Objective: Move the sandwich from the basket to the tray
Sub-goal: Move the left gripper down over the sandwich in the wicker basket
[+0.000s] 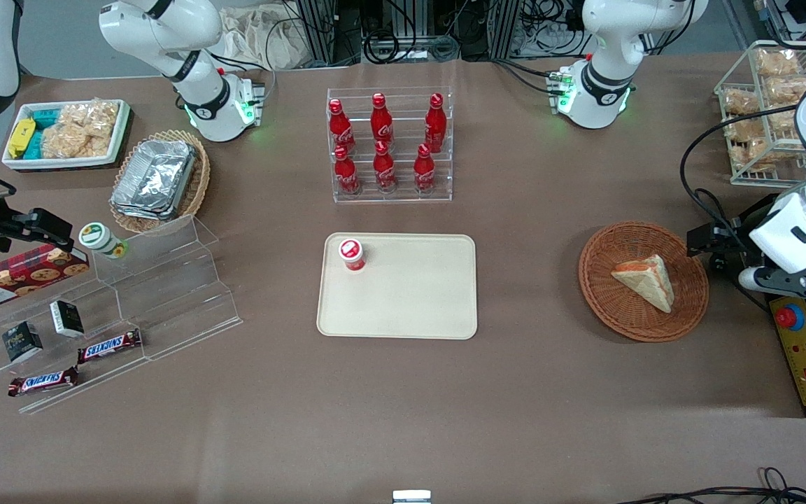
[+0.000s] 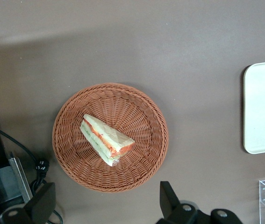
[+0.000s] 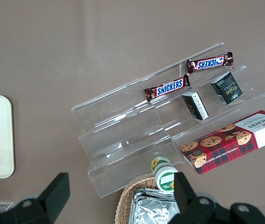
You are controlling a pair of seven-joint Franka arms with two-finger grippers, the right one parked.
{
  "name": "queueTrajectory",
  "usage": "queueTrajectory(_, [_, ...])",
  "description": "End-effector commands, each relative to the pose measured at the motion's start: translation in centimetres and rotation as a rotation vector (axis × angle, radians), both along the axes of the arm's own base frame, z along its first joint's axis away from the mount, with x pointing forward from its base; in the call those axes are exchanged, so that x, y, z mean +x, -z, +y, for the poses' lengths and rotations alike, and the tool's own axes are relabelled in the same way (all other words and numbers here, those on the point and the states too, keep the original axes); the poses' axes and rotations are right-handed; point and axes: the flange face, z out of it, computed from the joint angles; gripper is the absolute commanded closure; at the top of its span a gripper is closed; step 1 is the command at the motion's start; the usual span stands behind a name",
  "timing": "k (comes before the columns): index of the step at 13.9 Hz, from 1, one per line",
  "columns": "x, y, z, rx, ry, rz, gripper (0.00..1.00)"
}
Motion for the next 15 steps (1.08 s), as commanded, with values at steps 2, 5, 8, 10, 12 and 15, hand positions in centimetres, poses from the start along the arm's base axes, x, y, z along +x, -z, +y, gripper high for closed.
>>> queueTrajectory(2, [-0.9,-0.7,0.3,0.019,-0.017,0.022,0.0])
queueTrajectory(5, [-0.9,-0.3,0.6,0.061,-0.024,0.039,0.0])
queueTrajectory(8, [-2.0,1.3,0.8,0.082,-0.204,0.023,0.0])
queueTrajectory(10, [-3.1,3.1,1.9,0.081,-0.347,-0.005,0.0])
queueTrajectory(12, [-3.7,4.2,3.2,0.077,-0.474,0.001,0.0])
queueTrajectory(15, [-4.2,6.3,3.1,0.085,-0.683,0.018,0.0])
